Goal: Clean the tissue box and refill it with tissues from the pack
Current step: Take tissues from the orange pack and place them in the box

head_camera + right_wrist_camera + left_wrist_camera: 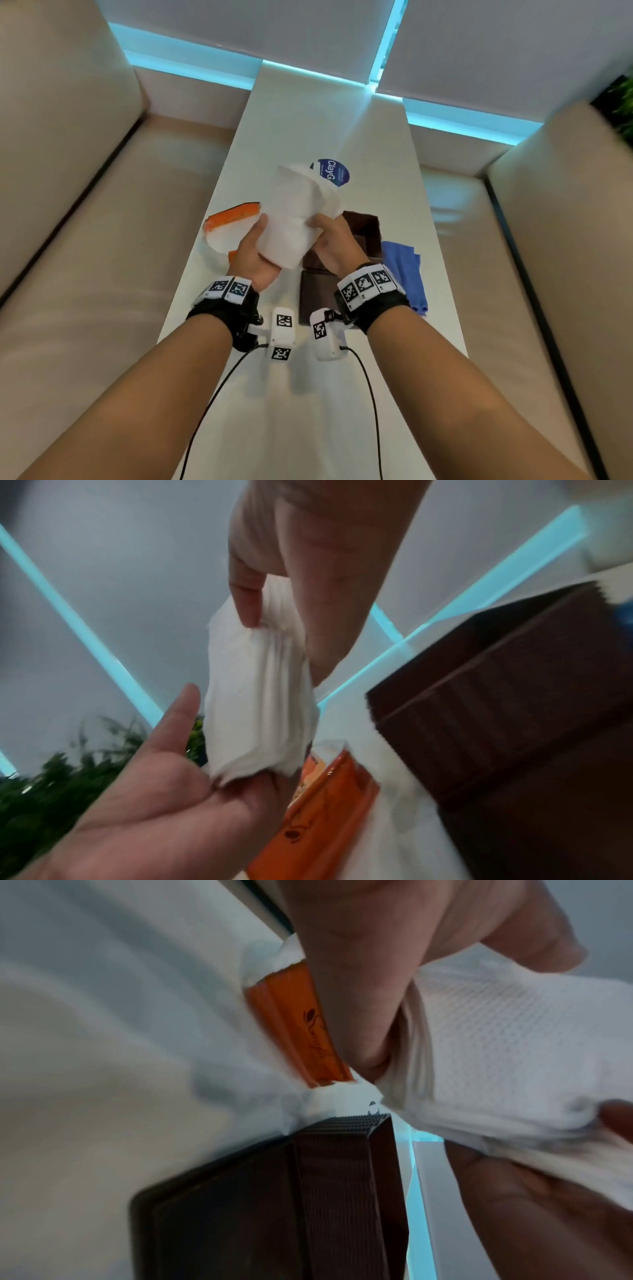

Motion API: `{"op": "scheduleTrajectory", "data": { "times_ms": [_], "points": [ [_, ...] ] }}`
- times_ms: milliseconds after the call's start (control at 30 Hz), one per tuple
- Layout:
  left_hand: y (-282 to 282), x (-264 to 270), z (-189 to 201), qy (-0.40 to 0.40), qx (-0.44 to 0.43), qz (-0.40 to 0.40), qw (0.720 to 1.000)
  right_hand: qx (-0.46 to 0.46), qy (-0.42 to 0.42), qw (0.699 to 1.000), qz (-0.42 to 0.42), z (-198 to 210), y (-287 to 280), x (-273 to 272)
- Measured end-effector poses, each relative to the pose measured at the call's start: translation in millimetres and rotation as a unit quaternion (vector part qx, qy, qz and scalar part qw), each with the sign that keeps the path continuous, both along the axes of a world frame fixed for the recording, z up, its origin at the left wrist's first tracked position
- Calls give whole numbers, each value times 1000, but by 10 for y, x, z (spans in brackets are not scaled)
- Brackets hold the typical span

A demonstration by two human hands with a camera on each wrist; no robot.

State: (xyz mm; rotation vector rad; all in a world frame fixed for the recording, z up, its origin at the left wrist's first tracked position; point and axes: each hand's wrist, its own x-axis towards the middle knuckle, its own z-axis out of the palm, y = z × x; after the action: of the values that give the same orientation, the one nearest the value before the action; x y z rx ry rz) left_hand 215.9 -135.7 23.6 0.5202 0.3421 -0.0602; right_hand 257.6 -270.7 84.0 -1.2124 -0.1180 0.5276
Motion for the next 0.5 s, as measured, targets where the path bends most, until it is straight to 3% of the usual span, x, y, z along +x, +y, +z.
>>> {"op": "scheduleTrajectory", "data": {
  "times_ms": [67,200,367,500],
  "points": [
    [-62,-48,-41,16,24,0,1000,-14,53,998,24,-62,-222,-34],
    [-69,-84,-38,-10,122,-75,990,-75,133,988,14,-69,-573,-11],
    [-136,-56,-24,-5,250,-164,954,-210,101,971,58,14,-653,-50],
    [-68,-27,82,-52,285,-181,940,-212,82,971,78,124,-791,-9]
  ]
}}
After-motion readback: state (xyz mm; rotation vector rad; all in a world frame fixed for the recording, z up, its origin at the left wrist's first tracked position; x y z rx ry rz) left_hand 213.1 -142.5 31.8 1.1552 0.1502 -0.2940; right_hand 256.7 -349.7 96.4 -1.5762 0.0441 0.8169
